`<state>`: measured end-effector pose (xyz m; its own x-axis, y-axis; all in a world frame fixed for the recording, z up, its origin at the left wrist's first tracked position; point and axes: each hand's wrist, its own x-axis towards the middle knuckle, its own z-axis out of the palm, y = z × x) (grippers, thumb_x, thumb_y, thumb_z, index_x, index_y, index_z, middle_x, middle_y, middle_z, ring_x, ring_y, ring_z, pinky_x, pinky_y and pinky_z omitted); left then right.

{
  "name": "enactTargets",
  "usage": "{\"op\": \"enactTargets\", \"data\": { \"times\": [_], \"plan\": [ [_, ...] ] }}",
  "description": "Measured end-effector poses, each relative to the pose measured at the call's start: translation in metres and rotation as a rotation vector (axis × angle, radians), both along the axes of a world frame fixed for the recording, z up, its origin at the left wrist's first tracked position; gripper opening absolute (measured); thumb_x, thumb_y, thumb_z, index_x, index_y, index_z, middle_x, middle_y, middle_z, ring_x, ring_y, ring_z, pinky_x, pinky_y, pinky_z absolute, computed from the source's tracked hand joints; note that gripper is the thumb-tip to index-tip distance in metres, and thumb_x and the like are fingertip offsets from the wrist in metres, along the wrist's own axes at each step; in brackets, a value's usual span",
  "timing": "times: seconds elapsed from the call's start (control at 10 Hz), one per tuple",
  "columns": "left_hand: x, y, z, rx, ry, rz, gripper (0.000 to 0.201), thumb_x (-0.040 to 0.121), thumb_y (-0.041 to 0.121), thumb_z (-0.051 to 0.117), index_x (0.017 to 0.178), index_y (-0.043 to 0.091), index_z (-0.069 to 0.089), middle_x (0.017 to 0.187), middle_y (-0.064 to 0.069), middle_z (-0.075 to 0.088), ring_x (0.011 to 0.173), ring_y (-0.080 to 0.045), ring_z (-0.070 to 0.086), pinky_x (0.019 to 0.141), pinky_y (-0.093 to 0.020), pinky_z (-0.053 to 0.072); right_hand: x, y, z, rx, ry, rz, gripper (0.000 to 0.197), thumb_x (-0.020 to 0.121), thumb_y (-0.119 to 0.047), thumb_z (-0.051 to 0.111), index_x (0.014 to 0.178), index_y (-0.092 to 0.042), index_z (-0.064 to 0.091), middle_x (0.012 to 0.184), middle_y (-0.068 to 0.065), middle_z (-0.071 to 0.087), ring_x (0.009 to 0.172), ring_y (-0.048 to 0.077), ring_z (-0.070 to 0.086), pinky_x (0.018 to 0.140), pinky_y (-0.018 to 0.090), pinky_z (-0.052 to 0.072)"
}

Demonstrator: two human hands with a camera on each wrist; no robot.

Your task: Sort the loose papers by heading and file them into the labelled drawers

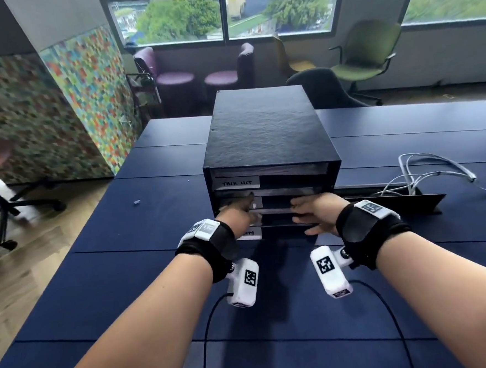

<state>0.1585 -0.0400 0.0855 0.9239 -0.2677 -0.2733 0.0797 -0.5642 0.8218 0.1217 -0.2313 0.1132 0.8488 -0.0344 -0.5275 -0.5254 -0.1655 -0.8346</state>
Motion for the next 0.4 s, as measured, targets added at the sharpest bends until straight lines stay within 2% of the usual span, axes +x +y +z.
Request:
{"op": "enactTargets", "data": {
  "times": [0.1,0.2,0.3,0.4],
  "plan": [
    [-0.013,-0.007,0.034,0.006,-0.098,-0.037,0.049,0.089,0.013,0.059,0.136,0.021,0.048,0.118,-0.007,0.060,0.082,-0.021,0.061,0.057,-0.015,0.046,-0.004,-0.005,0.035,-0.133,-0.064,0.060,0.023,0.089,-0.016,0.058,0.111,-0.020,0.058,0.093,-0.001,0.061,0.083,0.013,0.061,0.045,0.020,0.045],
    [-0.015,-0.019,0.078,-0.053,-0.256,-0.062,0.036,0.088,0.005,0.058,0.123,0.010,0.059,0.104,-0.007,0.066,0.080,-0.012,0.054,0.063,-0.017,0.044,-0.001,-0.014,0.085,-0.273,-0.166,0.119,0.026,0.088,-0.019,0.061,0.113,-0.016,0.057,0.083,-0.001,0.058,0.070,0.011,0.056,0.051,0.022,0.046],
    [-0.017,-0.026,0.143,-0.056,-0.401,0.007,0.033,0.090,0.011,0.057,0.123,0.013,0.059,0.097,-0.001,0.060,0.077,-0.013,0.056,0.064,-0.012,0.045,-0.002,-0.022,0.147,-0.496,-0.296,0.192,0.043,0.089,-0.028,0.059,0.128,-0.013,0.052,0.108,0.002,0.057,0.100,0.020,0.057,0.079,0.033,0.046],
    [-0.025,-0.032,0.212,0.058,-0.646,0.028,0.044,0.091,0.021,0.057,0.134,0.023,0.049,0.131,-0.005,0.057,0.116,-0.019,0.056,0.100,-0.024,0.041,-0.010,-0.025,0.212,-0.768,-0.470,0.169,0.043,0.091,-0.032,0.053,0.129,-0.011,0.052,0.122,0.008,0.058,0.097,0.020,0.050,0.081,0.027,0.039]
  ]
}}
